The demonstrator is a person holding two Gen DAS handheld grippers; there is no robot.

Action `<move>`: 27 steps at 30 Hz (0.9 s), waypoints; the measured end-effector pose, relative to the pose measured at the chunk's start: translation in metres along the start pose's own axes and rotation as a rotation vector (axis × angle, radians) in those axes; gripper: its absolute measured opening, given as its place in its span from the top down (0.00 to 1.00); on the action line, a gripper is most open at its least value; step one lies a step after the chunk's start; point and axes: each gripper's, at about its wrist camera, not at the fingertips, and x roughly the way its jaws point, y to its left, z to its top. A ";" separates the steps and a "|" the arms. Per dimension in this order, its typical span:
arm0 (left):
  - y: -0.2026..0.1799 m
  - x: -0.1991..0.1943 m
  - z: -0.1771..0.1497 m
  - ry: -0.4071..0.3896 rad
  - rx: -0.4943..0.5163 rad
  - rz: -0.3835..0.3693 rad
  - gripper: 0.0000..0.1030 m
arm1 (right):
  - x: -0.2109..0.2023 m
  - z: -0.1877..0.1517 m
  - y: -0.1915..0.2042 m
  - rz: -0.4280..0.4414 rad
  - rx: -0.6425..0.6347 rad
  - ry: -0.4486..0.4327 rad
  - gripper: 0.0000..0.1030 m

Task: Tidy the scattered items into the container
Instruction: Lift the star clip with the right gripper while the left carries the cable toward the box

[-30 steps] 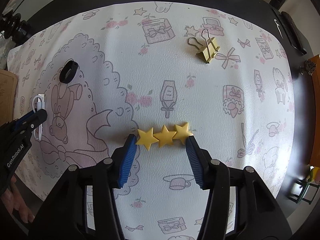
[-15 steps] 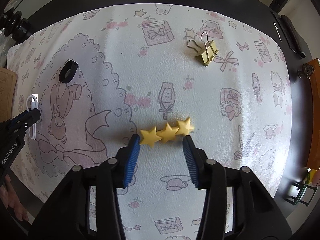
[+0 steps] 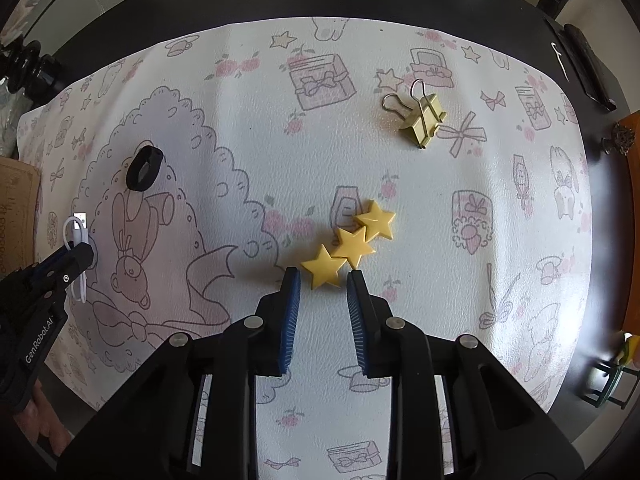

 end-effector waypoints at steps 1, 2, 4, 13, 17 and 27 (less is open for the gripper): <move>0.001 0.000 0.001 0.000 -0.001 0.000 0.86 | 0.000 0.001 0.006 -0.004 0.001 0.001 0.76; 0.003 -0.001 0.002 -0.001 -0.001 0.001 0.86 | 0.000 0.003 0.010 -0.006 0.003 0.002 0.76; 0.006 -0.001 0.003 -0.003 -0.001 0.001 0.86 | 0.001 0.005 0.017 -0.006 0.008 0.005 0.78; 0.015 -0.001 0.000 -0.003 -0.005 -0.002 0.86 | -0.006 0.007 0.049 -0.024 -0.012 -0.011 0.86; 0.014 -0.001 -0.003 -0.001 -0.003 -0.006 0.86 | -0.013 0.007 0.059 -0.022 -0.020 -0.018 0.86; 0.011 -0.037 0.001 -0.026 0.015 -0.014 0.86 | -0.049 0.008 0.053 -0.008 -0.033 -0.051 0.86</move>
